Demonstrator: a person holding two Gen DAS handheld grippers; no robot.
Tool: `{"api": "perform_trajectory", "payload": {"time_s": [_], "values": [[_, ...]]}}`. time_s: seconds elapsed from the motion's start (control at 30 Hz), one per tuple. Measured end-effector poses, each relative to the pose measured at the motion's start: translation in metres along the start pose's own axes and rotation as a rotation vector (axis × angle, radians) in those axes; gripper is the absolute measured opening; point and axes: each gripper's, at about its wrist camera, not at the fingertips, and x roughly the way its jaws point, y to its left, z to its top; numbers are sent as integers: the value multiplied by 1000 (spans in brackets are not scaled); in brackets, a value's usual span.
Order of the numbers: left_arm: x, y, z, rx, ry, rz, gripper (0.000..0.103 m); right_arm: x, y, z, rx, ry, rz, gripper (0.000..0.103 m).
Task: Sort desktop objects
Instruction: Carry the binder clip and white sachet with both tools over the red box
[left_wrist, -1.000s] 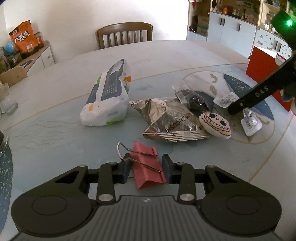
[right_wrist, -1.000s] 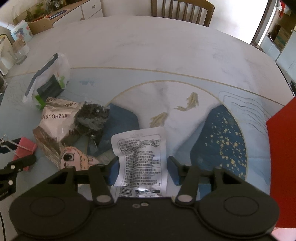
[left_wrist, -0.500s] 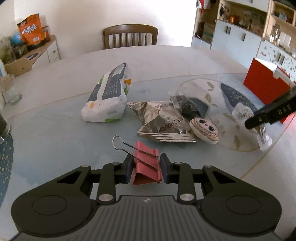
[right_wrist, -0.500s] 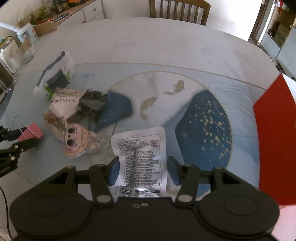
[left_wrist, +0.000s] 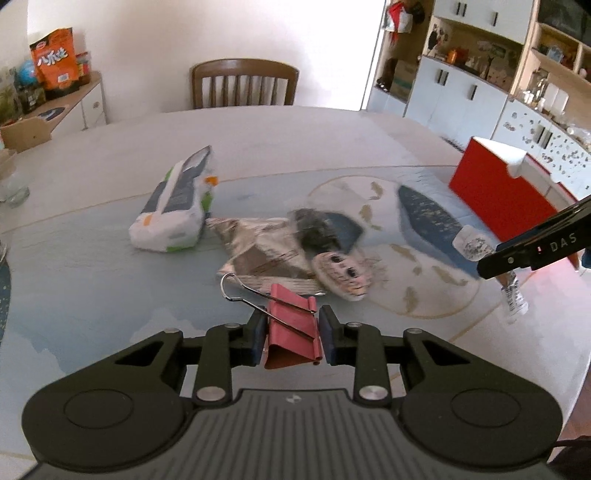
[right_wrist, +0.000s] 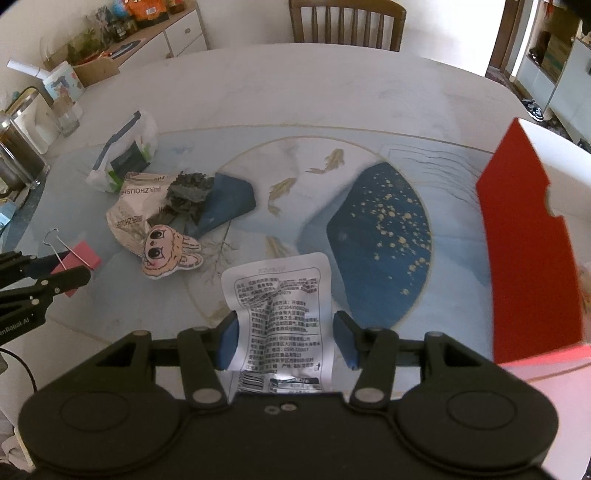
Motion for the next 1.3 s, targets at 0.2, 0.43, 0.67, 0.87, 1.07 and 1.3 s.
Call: {"api": "perform_trajectory", "payload": {"time_s": [0.2,0.43,0.67,0.87,1.07,1.3], "values": [[-7,-26,11,34,-1,-50,28,-21,-12,-9,11,-19,-4,53],[-13,-65,26,94,-14,-113,28,-47,-31,-21,39,-43,-19,53],[-13,-107,43,162,-38,-167,28,-75,-58,-30,69,-84,-36,53],[-8,-143,56,220,-57,-202,28,-97,-85,-36,83,-119,-63,53],[-3,-179,72,267,-78,-229,28,-112,-114,-39,101,-152,-94,53],[6,-219,88,315,-97,-251,28,-123,-147,-38,104,-180,-113,53]]}}
